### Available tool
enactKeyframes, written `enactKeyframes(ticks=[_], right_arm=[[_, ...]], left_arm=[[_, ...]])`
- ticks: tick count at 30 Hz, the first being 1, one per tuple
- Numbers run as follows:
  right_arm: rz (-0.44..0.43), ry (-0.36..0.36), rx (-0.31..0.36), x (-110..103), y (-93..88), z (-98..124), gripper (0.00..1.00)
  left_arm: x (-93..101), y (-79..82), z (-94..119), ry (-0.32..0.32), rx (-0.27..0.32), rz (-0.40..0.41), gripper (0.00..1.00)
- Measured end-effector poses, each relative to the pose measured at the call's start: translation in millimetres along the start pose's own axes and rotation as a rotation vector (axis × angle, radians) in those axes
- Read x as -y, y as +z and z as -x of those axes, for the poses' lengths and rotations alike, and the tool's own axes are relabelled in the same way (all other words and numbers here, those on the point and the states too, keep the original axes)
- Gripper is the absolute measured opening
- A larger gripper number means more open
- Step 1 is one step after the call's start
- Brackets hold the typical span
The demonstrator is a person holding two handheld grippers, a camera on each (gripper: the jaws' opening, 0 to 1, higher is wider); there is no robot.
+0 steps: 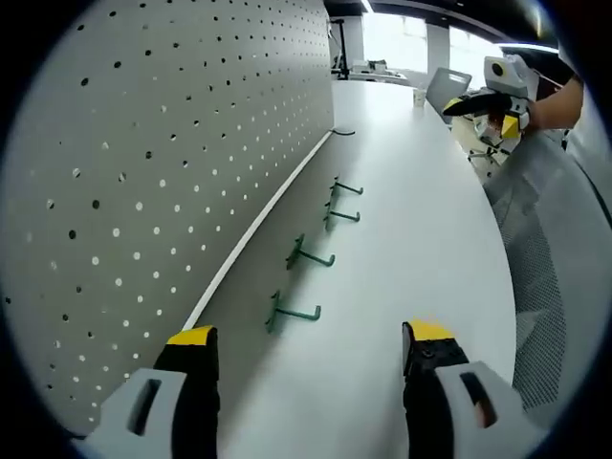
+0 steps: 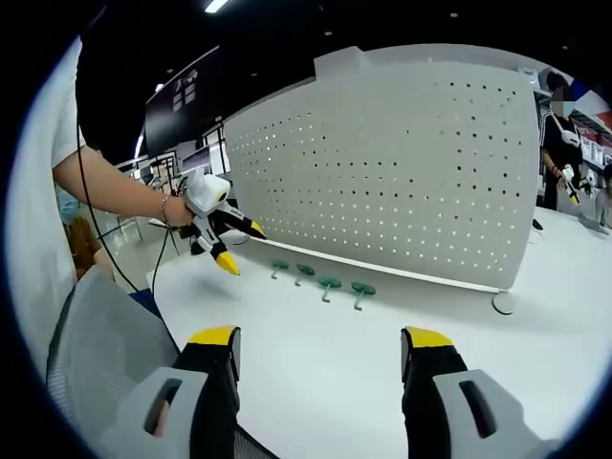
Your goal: Insert the hook assembly into the mounting plate slot until the hook locks in place.
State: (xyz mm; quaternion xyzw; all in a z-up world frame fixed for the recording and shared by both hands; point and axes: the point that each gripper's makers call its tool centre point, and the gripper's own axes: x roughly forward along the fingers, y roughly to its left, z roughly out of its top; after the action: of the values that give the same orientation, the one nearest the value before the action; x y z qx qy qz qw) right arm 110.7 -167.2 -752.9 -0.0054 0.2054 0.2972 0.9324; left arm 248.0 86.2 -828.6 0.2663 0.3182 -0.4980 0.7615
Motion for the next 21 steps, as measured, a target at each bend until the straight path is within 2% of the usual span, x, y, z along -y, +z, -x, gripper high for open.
enactKeyframes(ticks=[21], right_arm=[[-0.010,-0.010,-0.006,2,-3.4,4,0.65]], left_arm=[[0.7,-0.1,-23,-0.143,-0.127,-0.144,0.80]])
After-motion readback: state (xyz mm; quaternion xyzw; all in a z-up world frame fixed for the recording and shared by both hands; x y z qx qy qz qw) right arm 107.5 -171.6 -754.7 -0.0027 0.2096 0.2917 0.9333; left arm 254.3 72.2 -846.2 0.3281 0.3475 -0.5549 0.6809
